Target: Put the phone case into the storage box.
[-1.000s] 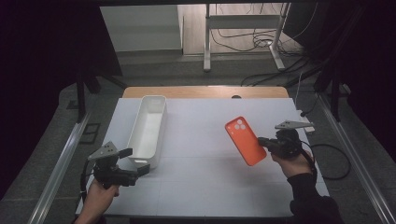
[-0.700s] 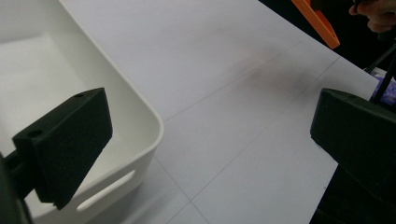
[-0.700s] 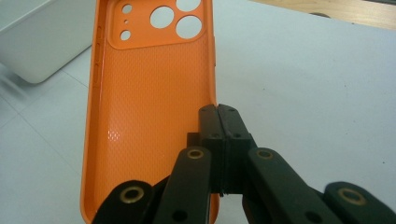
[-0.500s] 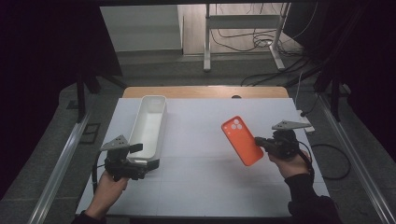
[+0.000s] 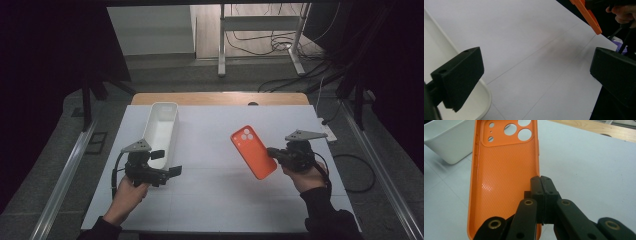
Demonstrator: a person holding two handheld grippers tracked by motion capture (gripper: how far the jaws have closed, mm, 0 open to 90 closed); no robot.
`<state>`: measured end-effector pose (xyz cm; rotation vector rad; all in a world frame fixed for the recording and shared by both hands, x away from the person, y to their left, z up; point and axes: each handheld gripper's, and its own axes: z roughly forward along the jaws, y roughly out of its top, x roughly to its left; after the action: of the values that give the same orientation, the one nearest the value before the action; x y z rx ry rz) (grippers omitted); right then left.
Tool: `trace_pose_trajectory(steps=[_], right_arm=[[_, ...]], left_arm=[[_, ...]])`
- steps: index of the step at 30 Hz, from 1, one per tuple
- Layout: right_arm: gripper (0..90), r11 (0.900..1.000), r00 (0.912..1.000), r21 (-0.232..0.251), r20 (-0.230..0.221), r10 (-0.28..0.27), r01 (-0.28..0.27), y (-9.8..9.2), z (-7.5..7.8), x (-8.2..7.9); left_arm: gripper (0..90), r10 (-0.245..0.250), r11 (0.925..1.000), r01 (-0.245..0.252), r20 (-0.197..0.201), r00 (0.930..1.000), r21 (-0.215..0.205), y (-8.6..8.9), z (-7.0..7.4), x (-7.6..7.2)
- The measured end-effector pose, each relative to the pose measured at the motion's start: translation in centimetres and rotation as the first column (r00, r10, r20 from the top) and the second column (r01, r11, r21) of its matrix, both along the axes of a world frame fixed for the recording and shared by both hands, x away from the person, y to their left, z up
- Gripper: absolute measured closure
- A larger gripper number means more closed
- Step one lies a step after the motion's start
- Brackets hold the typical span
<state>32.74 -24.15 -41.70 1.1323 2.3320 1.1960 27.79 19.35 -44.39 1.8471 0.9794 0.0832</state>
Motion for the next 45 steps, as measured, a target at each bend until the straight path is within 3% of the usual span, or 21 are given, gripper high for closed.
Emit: trace_pose_trajectory(steps=[18, 33, 45], right_arm=[[89.2, 0.999, 0.9993, -0.005, 0.015, 0.033, -0.033, 1.6, 0.0, -0.5], [89.2, 0.998, 0.9979, -0.006, 0.034, 0.056, -0.056, 3.2, 0.0, -1.0], [89.2, 0.996, 0.9956, 0.001, 0.042, 0.084, -0.084, 4.6, -0.1, -1.3]], left_arm=[[0.1, -0.054, 0.9972, 0.052, -0.033, 0.998, -0.054, -2.6, 0.2, 2.0], [0.0, -0.117, 0.9871, 0.106, -0.088, 0.9892, -0.121, -4.5, -0.2, 3.4], [0.0, -0.141, 0.9819, 0.126, -0.109, 0.9839, -0.141, -5.8, -0.3, 4.0]])
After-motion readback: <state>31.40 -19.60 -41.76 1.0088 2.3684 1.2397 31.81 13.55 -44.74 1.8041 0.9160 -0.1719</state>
